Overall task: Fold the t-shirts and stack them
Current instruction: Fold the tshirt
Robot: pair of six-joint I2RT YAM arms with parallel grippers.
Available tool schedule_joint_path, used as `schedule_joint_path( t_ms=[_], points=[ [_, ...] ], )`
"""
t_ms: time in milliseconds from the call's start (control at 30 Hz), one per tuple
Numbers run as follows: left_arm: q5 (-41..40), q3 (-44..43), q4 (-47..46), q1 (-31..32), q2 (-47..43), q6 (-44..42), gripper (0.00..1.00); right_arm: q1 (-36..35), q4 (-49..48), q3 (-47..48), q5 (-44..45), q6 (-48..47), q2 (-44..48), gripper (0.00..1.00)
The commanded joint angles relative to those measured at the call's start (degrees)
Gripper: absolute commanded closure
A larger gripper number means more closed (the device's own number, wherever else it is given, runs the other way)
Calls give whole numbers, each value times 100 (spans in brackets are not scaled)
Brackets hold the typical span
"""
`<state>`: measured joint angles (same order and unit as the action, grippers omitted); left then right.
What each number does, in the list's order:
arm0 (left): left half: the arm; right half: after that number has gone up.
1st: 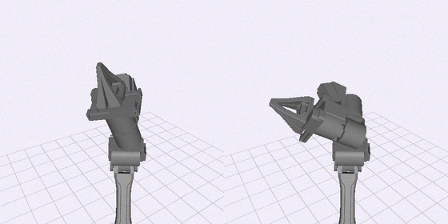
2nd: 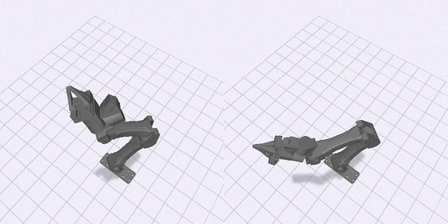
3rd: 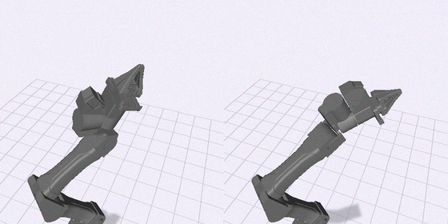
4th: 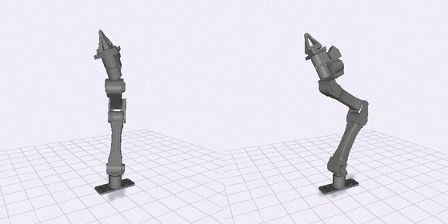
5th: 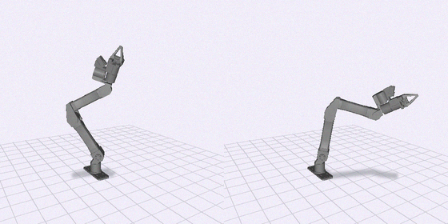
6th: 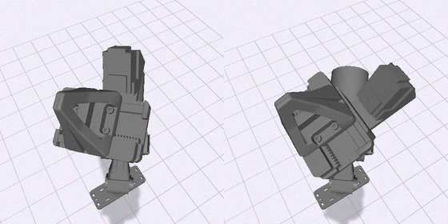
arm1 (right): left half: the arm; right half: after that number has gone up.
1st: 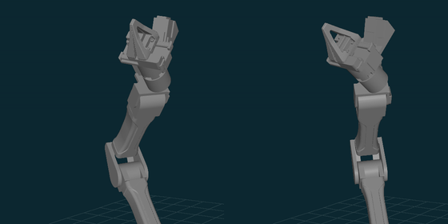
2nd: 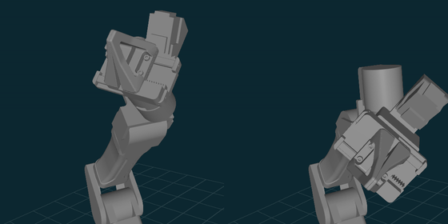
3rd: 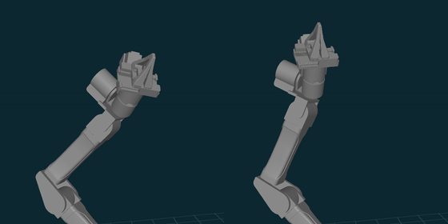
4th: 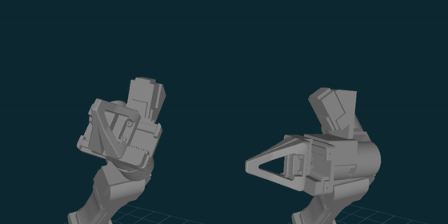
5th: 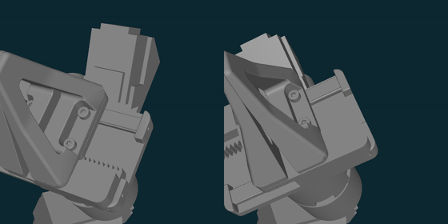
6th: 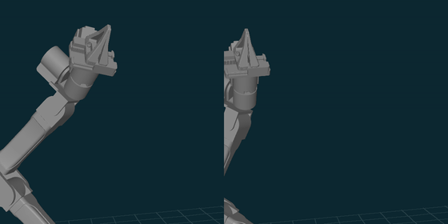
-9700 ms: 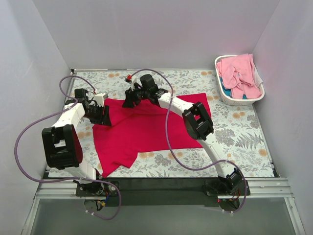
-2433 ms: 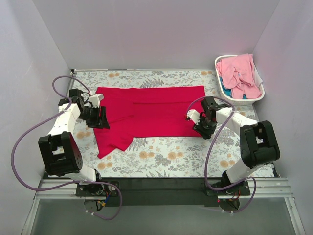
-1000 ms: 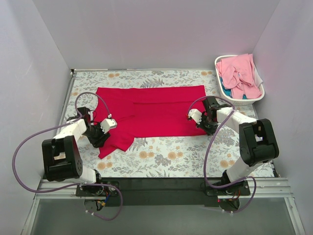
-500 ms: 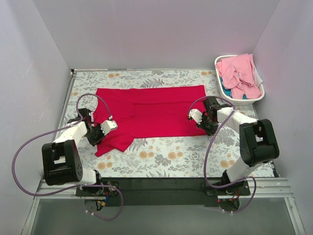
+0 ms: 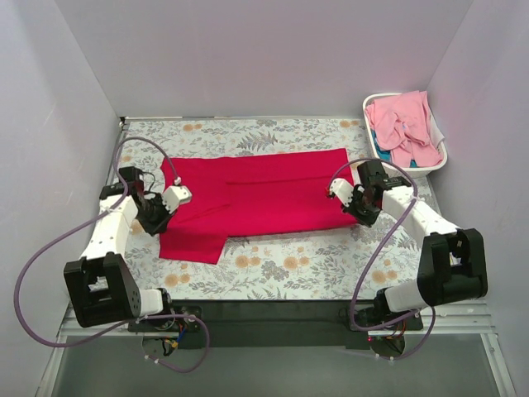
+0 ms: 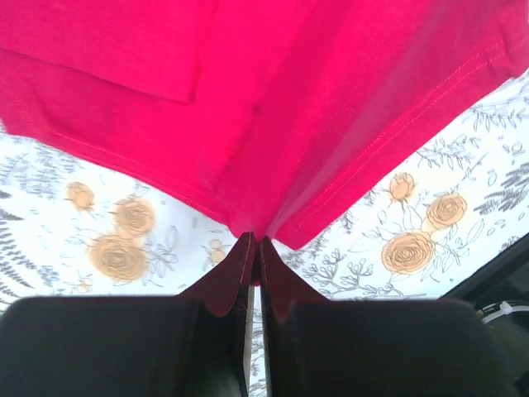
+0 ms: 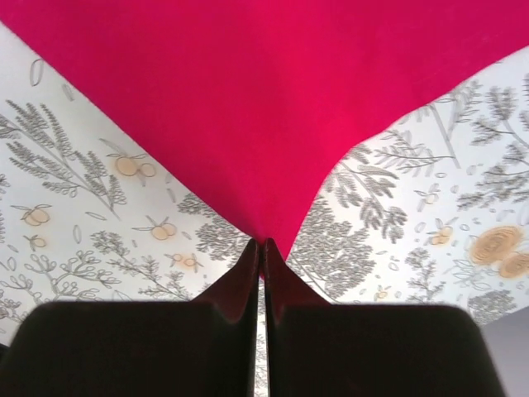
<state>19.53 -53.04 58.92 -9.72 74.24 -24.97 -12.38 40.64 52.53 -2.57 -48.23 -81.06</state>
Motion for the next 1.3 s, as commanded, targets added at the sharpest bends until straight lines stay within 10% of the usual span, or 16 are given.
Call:
schedule_joint_path(
  t_ms=[0,567,1267],
  points=[
    [314,-637,200,-74,319,352,100,157,216,590,-7,-187,-190,99],
    [526,-3028,-108,-74,2393,1556,100,289,400,2955,125,-521,-2194,99],
    [376,-3925,-811,-4,3720,2216,100,368,401,4239,230,-653,-3733,99]
  ],
)
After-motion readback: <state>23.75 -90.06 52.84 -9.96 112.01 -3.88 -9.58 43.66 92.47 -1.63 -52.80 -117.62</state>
